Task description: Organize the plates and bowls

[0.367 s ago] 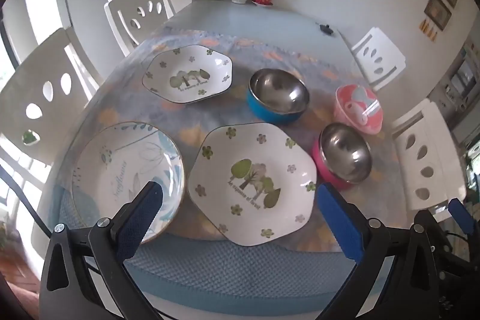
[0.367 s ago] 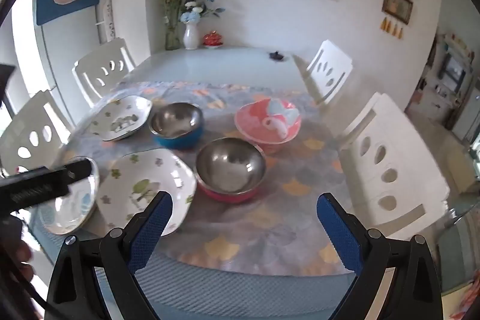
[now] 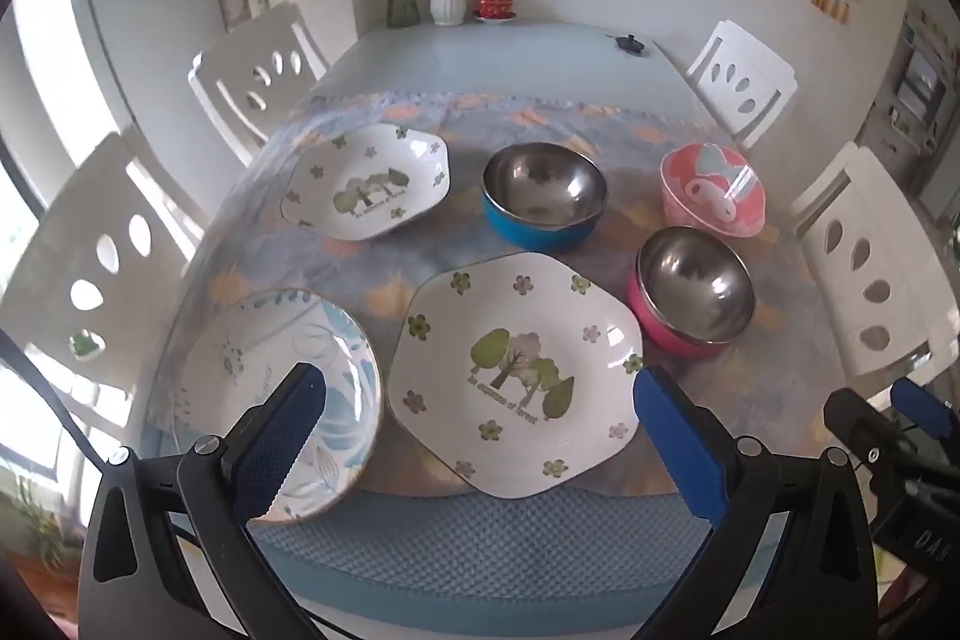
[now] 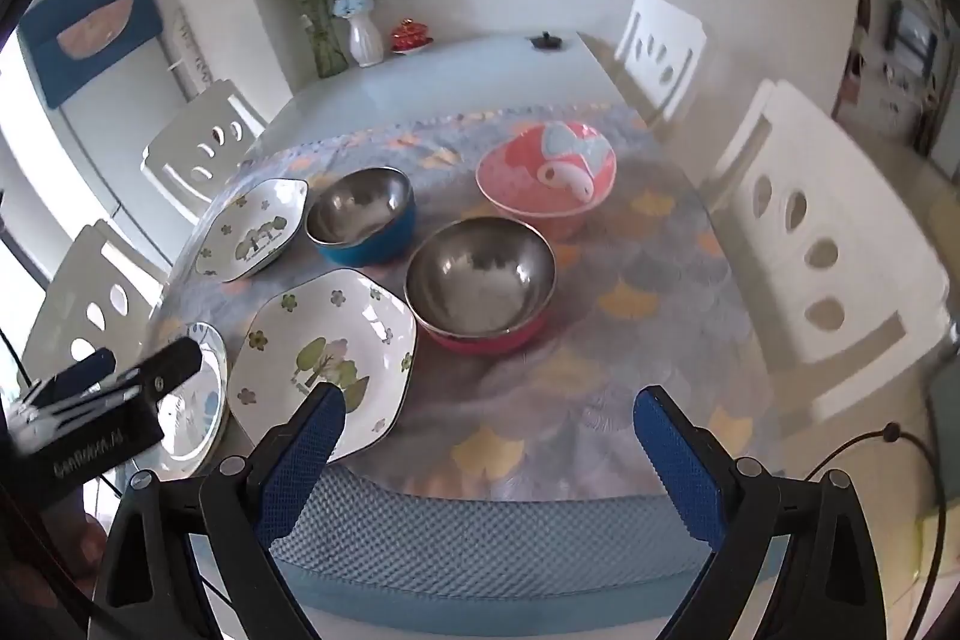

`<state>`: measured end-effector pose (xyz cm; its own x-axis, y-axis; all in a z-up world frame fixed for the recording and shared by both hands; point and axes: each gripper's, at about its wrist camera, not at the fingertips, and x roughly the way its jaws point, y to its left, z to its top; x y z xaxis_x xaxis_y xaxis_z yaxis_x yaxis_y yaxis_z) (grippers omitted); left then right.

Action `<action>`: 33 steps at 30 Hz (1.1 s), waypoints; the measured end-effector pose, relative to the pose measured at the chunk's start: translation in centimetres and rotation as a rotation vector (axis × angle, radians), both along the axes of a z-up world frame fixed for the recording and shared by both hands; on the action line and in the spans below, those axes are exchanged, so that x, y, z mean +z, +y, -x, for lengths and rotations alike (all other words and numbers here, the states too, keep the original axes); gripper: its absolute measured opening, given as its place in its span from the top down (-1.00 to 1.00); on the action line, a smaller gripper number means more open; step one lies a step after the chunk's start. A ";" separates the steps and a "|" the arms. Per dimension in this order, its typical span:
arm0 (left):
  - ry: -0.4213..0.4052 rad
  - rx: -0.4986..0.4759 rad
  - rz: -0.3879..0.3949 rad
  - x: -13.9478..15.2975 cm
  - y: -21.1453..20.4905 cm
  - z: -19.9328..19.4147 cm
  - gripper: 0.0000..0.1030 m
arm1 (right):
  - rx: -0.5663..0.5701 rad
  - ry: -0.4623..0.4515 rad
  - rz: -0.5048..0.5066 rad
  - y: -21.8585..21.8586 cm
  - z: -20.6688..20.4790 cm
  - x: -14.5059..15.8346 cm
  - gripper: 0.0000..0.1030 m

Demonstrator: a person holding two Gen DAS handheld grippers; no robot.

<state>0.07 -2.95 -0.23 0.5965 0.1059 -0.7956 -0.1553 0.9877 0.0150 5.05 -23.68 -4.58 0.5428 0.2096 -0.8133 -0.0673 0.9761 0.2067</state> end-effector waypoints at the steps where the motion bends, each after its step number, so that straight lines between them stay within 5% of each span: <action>1: -0.012 -0.008 -0.013 0.4 -0.1 0.3 -1.00 | -0.003 0.000 -0.003 0.2 0.1 0.0 -0.88; 33: 0.067 -0.008 0.068 -0.7 0.8 0.2 -1.00 | 0.090 -0.002 -0.091 1.2 -0.1 -0.6 -0.88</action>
<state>-0.16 -2.18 -0.96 0.5419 0.0460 -0.8392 -0.1486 0.9880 -0.0418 5.10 -22.43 -5.21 0.5203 0.3307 -0.7874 -0.1547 0.9432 0.2939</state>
